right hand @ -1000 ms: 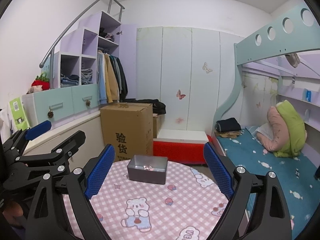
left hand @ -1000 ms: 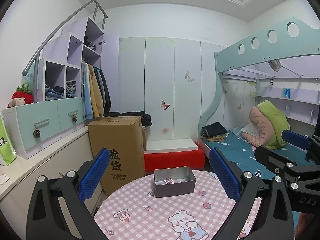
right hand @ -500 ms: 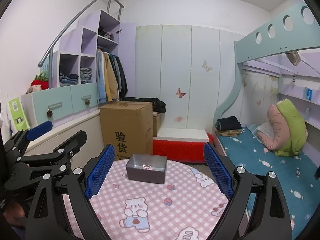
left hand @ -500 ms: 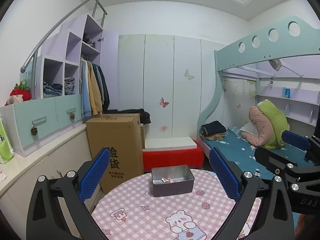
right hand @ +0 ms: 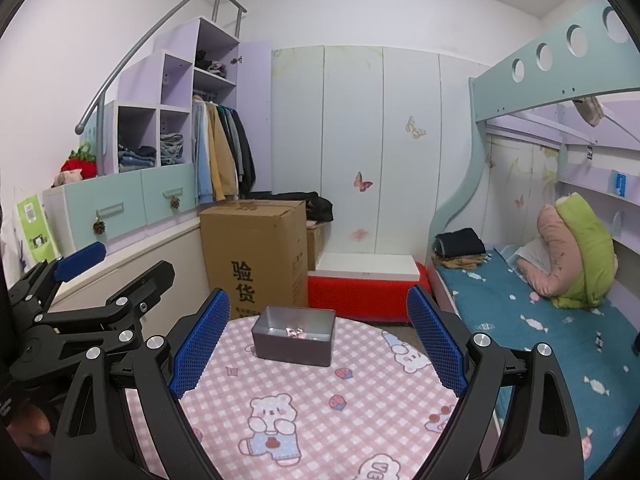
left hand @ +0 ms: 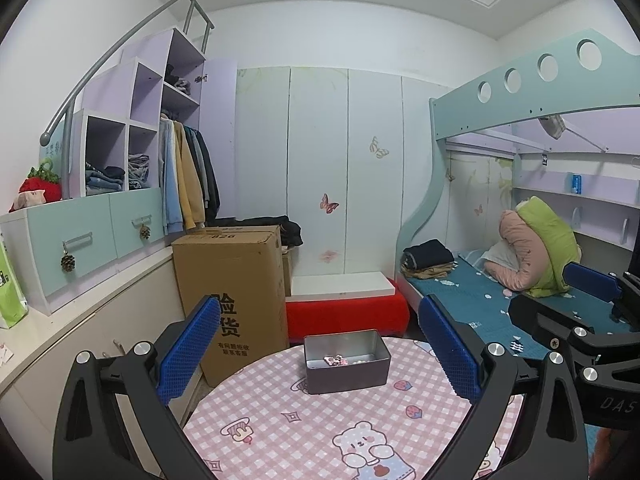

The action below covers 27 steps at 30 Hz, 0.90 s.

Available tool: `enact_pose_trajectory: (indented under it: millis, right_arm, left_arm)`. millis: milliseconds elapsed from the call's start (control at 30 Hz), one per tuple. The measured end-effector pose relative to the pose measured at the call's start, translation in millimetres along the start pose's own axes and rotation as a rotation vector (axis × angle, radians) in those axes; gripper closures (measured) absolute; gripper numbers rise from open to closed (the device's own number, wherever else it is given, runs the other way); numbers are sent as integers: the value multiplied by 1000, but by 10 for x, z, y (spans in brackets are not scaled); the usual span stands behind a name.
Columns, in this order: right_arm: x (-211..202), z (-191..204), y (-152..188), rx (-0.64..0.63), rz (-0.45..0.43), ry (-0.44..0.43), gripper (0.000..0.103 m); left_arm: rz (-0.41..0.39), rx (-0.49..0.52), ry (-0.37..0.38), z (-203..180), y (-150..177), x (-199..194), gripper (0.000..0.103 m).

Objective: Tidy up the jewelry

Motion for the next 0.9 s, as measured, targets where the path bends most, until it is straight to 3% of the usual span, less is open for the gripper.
enact_pose_trajectory:
  millis: [900]
  right_arm:
    - [28, 14, 51, 11, 5, -10, 16]
  left_arm:
    - [-3, 9, -11, 47, 19, 20, 7]
Point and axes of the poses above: each gripper's, at about its wrist camera, not at the fingertips, and x roughly the way its jaws point, z to its left, y to its underside, the point moved 6 cm from there along x, roughly the way its jaws point, and after that the axes turned 1 degree about y, right-handed, at the moved point
